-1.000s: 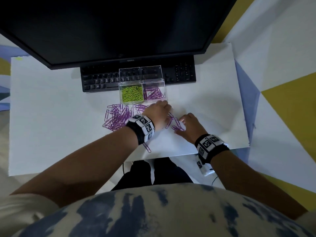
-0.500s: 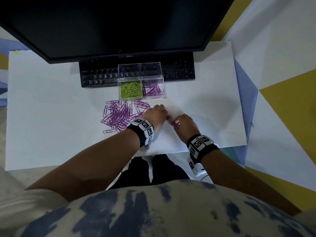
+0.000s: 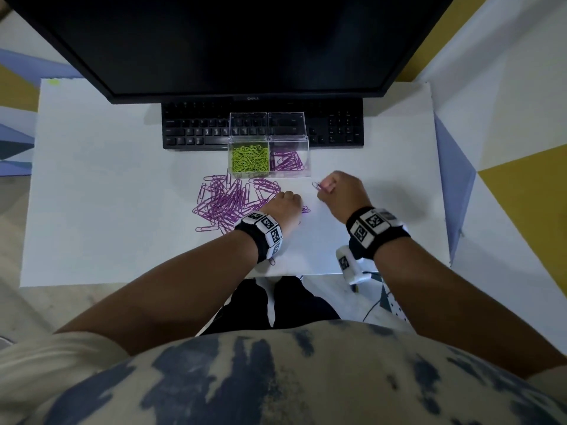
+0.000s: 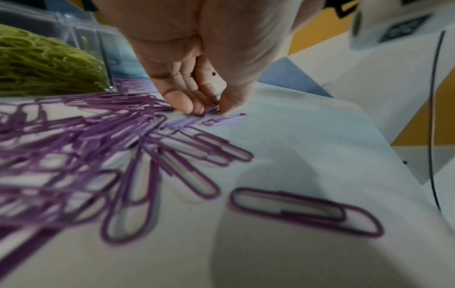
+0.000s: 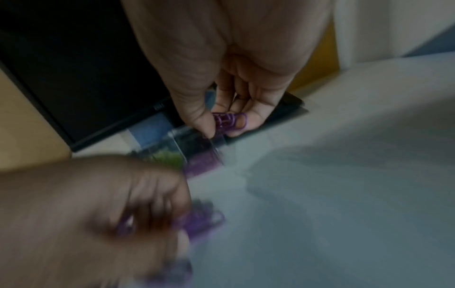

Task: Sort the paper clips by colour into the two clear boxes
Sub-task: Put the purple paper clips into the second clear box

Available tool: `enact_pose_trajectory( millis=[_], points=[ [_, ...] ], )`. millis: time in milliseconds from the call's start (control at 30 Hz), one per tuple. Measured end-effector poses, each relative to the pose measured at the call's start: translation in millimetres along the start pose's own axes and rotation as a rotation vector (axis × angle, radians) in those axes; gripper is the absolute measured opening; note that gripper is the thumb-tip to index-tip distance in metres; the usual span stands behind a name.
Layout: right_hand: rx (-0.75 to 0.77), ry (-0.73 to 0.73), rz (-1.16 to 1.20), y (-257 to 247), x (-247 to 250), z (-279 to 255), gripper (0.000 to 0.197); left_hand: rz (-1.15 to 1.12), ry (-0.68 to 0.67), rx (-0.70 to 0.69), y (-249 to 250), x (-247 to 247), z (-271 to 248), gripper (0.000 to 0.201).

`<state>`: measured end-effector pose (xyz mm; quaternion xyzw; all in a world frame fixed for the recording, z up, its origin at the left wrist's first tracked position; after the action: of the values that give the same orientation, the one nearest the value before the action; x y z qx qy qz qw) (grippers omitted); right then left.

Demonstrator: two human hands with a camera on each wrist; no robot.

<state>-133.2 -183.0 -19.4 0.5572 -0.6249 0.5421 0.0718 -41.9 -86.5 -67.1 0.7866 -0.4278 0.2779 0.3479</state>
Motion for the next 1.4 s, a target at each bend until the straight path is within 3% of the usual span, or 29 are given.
enact_pose_trajectory(
  millis=[167, 300, 400, 633, 767, 833, 1033, 1167, 1300, 1400],
  points=[
    [0.257, -0.047, -0.069, -76, 4, 36, 0.005, -0.095, 0.076, -0.082, -12, 4, -11, 0.036],
    [0.351, -0.11, -0.326, -104, -15, 53, 0.014, -0.141, 0.173, -0.086, -27, 15, -26, 0.026],
    [0.36, -0.124, -0.367, -101, -24, 59, 0.014, -0.167, 0.243, -0.061, -43, 34, -38, 0.022],
    [0.334, 0.054, -0.073, -71, -13, 38, 0.01, -0.188, 0.427, -0.043, -65, 107, -39, 0.011],
    [0.269, -0.107, -0.116, -45, -42, 2, 0.011, -0.159, 0.444, -0.107, -53, 135, -13, 0.012],
    [0.27, -0.212, -0.208, -37, -62, -12, 0.029, -0.087, 0.398, -0.128, -41, 139, 1, 0.015],
    [0.356, -0.241, -0.276, -44, -86, -20, 0.048, -0.002, 0.345, -0.15, -37, 122, 16, 0.029],
    [0.461, -0.314, -0.392, -58, -100, -18, 0.055, -0.184, 0.505, -0.182, -57, 107, -18, 0.013],
    [0.572, -0.342, -0.476, -68, -115, -17, 0.051, -0.305, 0.479, -0.073, -94, 67, -55, 0.009],
    [0.585, -0.293, -0.493, -71, -118, -15, 0.031, -0.312, 0.424, 0.049, -118, 37, -70, 0.017]
  ],
)
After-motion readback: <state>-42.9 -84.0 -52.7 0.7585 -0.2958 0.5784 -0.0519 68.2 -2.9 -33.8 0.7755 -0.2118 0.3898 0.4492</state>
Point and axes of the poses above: each hand's wrist, its own z-axis towards the middle knuckle, its own x-axis out of the back of the hand, y = z × x, the point moved 5 cm from there along z, towards the middle knuckle, and after that the axes turned 2 degrees about -z, right-handed, at the moved point
